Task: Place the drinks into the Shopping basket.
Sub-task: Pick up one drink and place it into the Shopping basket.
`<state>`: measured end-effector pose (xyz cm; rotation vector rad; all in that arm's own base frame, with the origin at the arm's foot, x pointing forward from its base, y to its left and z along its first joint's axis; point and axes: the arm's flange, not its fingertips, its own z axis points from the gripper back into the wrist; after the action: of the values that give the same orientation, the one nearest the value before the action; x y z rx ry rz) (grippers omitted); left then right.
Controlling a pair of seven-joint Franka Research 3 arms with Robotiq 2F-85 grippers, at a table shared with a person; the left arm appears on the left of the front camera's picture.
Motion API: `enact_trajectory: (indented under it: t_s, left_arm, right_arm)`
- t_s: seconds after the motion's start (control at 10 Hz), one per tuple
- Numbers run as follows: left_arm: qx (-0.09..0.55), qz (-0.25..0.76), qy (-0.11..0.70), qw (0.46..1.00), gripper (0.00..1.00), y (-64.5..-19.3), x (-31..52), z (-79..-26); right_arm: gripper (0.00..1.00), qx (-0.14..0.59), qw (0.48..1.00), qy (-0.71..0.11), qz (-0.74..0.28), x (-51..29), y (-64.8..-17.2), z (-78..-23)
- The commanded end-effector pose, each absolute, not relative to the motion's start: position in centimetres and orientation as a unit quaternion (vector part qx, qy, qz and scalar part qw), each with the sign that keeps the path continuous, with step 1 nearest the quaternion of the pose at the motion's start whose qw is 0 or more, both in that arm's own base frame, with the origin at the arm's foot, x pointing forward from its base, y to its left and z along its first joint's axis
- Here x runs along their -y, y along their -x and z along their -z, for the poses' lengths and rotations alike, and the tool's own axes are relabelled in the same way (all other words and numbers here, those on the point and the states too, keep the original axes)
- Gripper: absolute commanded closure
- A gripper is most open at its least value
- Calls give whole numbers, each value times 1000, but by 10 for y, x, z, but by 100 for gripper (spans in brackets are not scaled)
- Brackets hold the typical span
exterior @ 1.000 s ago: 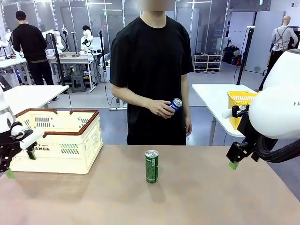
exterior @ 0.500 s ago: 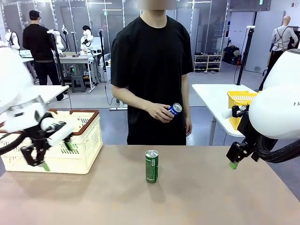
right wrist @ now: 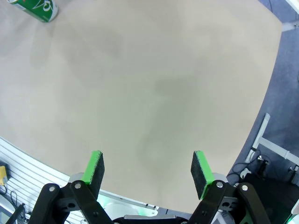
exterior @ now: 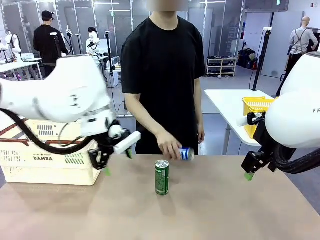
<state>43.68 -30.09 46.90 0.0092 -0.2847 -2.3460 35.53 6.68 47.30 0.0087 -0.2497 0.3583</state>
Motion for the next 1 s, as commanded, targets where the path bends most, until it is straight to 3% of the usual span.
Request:
enact_trajectory:
  t_s: [0.0,0.5,0.9]
  left_arm:
    - [108,927,-1,360,0,-456,329,-475]
    - [85,937,-3,338,0,-481,393,-461]
    - [85,940,-9,330,0,-437,325,-469]
  right_arm:
    - [7,122,976,-7,-181,-66,-355,-473]
    - [7,122,976,-7,-181,-66,-355,-473]
    - [7,122,976,-7,-181,-66,-355,-473]
